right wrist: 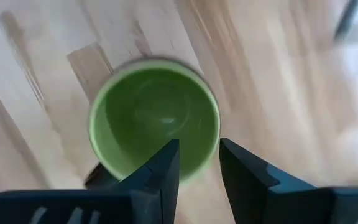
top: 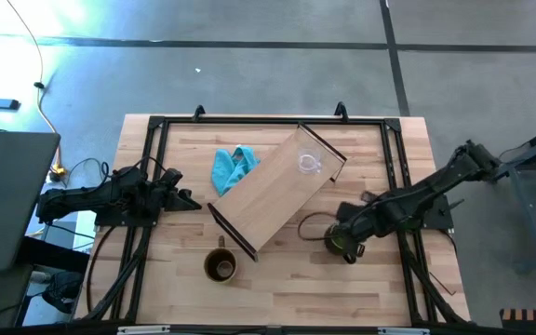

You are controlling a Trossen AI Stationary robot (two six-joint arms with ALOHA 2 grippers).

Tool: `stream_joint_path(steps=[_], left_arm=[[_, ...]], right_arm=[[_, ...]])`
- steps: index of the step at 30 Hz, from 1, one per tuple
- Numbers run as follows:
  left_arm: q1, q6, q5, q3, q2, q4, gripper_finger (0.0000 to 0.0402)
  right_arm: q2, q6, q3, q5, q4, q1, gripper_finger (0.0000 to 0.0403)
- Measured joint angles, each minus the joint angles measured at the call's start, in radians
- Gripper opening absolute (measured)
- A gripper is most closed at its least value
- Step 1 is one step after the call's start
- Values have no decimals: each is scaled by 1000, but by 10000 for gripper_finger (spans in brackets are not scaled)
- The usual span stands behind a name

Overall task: Stack small to large cups/mugs on shelf
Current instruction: Put the black mug on the shelf

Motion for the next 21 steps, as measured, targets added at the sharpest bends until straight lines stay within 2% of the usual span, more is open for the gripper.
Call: stream_joint_path(steps=[4, 7, 13, 21], left_arm=[[0, -11, 0, 0, 0, 0, 200], [0, -11, 0, 0, 0, 0, 200], [0, -30, 0, 0, 0, 0, 200], [0, -37, -1, 0, 0, 0, 200]], right_arm=[[-74, 302, -84, -57, 11, 1, 106], [-106, 433, -122, -64, 33, 1, 106], [-118, 603, -173, -110, 133, 1, 106], [-116, 762, -177, -124, 122, 24, 80]])
